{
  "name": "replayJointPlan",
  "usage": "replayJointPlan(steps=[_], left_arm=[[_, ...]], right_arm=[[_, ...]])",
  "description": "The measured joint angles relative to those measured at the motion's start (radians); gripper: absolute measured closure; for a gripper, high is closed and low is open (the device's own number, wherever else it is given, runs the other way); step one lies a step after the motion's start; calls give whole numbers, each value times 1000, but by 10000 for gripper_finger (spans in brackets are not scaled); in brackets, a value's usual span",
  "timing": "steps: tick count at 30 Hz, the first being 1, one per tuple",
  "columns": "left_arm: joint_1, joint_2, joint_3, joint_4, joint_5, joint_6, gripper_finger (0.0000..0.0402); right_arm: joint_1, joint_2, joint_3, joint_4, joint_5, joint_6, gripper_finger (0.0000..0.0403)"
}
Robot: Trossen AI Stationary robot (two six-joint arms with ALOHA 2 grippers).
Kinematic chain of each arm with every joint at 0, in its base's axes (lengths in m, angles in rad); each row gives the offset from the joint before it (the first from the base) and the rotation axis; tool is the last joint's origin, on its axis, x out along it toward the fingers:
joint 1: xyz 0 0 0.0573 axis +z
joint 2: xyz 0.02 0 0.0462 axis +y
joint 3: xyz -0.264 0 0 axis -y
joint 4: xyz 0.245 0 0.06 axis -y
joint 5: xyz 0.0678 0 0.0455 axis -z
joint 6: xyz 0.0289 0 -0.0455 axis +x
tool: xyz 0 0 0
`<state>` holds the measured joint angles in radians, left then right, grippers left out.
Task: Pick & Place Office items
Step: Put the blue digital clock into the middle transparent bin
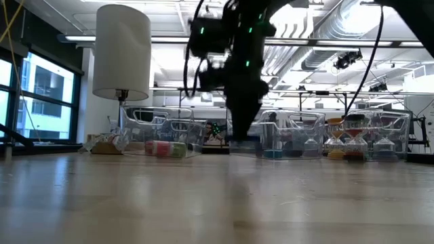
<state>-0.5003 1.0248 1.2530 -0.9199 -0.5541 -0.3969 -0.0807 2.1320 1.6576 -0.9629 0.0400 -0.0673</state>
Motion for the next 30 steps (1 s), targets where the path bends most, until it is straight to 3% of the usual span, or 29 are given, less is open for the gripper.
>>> replayJointPlan(steps=[3,8,11,19,23,30], left_arm=[[0,0,0,0,0,0,57],[0,0,0,0,0,0,57],[0,0,0,0,0,0,57],[0,0,0,2,0,-1,57],[0,0,0,2,2,-2,57],[0,0,0,2,3,-4,57]], right_arm=[[16,-49,2,-22,43,20,232],[30,-148,2,-40,62,29,265],[28,-212,2,-67,139,46,265],[-81,-384,4,-169,289,98,250],[-192,-417,4,-195,290,111,245],[-383,-411,-36,-146,174,74,263]])
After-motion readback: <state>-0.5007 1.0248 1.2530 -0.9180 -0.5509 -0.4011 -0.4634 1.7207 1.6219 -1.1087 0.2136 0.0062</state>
